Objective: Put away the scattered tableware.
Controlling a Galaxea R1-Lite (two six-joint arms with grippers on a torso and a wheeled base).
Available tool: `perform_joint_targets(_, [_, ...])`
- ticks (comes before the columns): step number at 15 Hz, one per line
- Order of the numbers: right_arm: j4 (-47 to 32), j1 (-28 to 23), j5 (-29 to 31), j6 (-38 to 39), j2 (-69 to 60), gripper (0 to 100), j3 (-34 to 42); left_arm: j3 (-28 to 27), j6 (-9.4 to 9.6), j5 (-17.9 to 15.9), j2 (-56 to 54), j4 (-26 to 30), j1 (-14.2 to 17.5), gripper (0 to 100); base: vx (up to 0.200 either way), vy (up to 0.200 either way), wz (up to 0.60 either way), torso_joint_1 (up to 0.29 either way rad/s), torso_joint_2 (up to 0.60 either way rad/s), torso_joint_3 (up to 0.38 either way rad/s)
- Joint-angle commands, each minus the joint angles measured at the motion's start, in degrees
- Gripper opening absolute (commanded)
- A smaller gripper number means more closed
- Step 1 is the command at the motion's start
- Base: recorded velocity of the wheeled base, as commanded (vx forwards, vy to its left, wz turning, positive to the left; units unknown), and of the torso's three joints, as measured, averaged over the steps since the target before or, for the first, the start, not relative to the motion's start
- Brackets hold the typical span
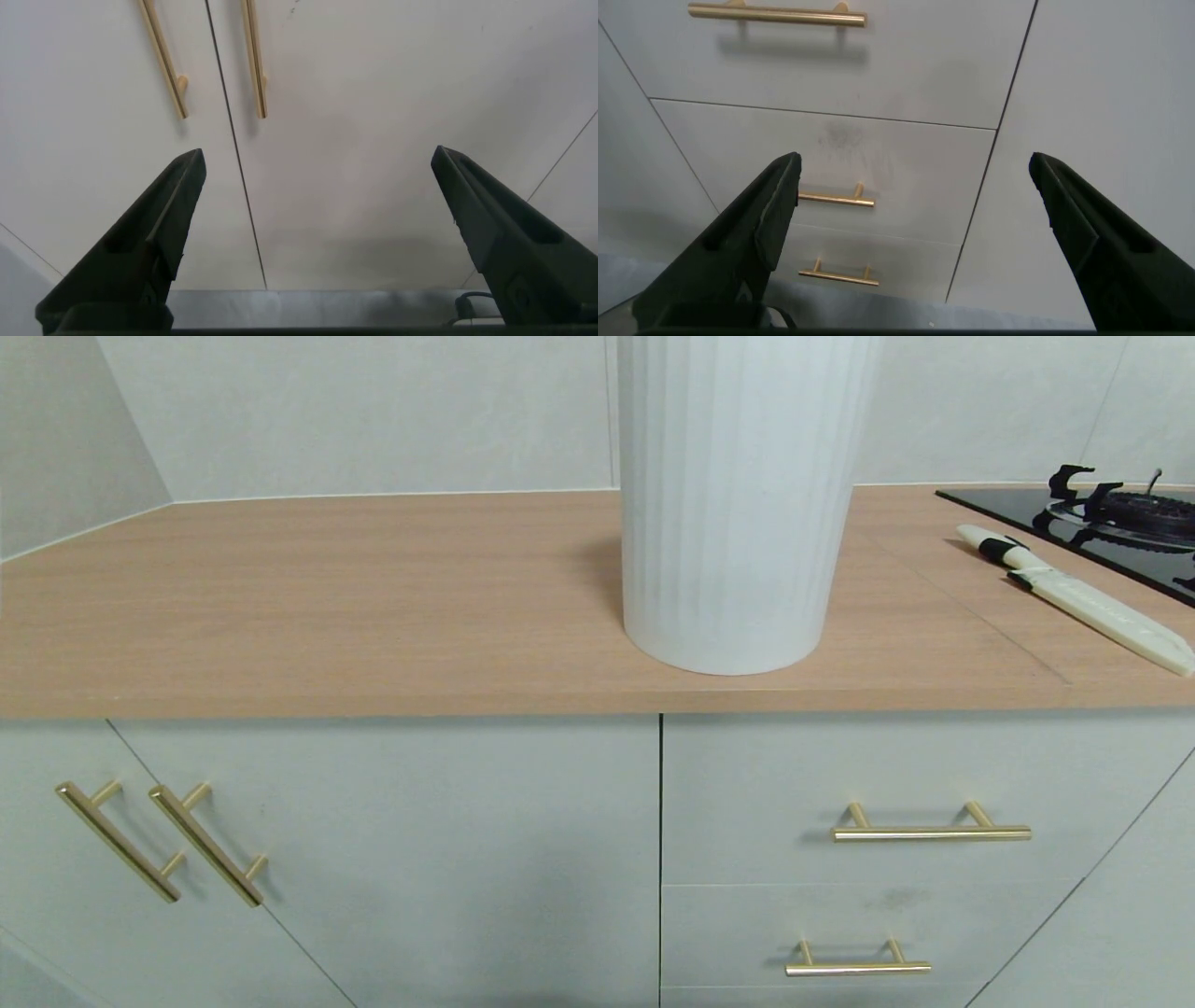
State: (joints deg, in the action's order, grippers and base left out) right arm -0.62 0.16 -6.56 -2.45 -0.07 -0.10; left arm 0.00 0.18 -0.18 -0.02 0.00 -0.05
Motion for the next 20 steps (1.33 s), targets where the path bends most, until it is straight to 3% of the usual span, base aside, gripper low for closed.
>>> perform_joint_targets(1, [0.0,0.0,0.0,0.0,0.1,100,0.0,0.0,-0.01,0.0,0.0,0.0,0.0,100,0.000,0.000,0.00,0.000,0.00,0.000])
perform_joint_targets(6, [0.0,0.0,0.0,0.0,0.1,100,0.0,0.0,-0.01,0.0,0.0,0.0,0.0,100,0.000,0.000,0.00,0.002,-0.02,-0.005])
perform_joint_targets(10, [0.0,0.0,0.0,0.0,0.1,100,0.0,0.0,-0.01,0.0,0.0,0.0,0.0,100,0.000,0.000,0.00,0.071,-0.24,-0.250])
perform_joint_targets(20, [0.0,0.0,0.1,0.0,0.1,100,0.0,0.0,-0.01,0.0,0.0,0.0,0.0,100,0.000,0.000,0.00,0.181,-0.50,-0.287])
